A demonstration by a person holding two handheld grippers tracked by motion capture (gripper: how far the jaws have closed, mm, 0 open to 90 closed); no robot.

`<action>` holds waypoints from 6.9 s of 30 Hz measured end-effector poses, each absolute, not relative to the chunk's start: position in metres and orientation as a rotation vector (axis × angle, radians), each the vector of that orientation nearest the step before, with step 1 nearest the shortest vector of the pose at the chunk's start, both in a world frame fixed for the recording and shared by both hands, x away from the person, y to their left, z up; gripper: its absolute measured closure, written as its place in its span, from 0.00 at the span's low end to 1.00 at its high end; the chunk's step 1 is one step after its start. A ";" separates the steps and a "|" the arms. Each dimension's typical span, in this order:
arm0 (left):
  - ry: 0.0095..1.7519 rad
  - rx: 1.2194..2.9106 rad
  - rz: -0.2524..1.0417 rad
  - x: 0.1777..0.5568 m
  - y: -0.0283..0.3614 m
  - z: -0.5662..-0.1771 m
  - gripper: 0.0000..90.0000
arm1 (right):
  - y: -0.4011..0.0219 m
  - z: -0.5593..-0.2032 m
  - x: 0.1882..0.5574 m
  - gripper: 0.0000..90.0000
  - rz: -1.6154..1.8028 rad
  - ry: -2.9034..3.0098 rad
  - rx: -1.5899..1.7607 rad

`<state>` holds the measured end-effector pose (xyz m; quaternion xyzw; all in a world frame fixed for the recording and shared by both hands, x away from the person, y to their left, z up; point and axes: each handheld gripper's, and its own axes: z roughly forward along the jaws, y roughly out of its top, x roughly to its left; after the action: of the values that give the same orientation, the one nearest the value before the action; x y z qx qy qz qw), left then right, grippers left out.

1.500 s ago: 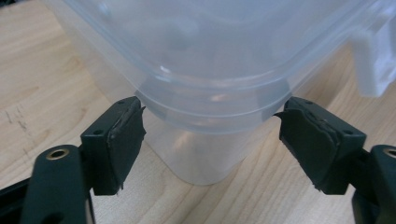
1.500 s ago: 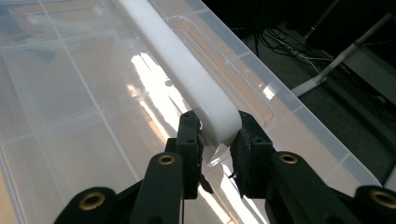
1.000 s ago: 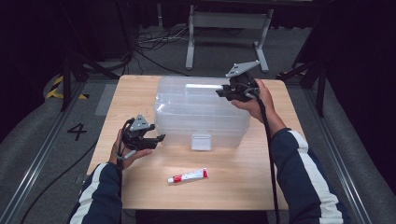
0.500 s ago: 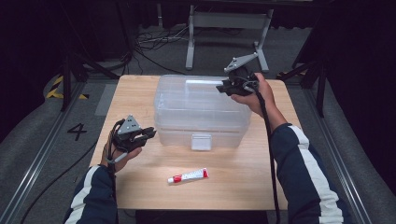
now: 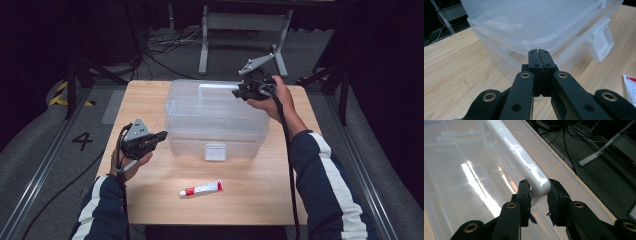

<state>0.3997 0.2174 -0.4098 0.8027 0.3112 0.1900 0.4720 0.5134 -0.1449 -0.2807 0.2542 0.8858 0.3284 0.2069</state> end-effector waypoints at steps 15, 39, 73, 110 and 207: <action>0.783 1.976 0.457 0.407 0.210 -0.416 1.00 | -0.145 -0.278 0.516 0.81 0.905 2.467 0.728; 0.772 1.985 0.486 0.409 0.208 -0.414 1.00 | -0.181 -0.273 0.490 0.60 0.928 2.325 0.691; 0.773 1.958 0.492 0.410 0.205 -0.408 1.00 | -0.287 -0.381 0.454 0.45 0.946 2.303 0.784; 0.761 1.996 0.506 0.407 0.202 -0.406 0.74 | -0.280 -0.394 0.448 0.50 1.150 2.169 0.728; 0.458 2.316 0.383 0.409 0.121 -0.414 0.53 | -0.233 -0.333 0.456 0.91 1.151 1.766 0.778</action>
<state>0.4089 0.1212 -0.4141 0.9011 0.1781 0.1489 0.3662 0.4561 -0.2330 -0.3328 0.3124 0.7085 0.4617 0.4327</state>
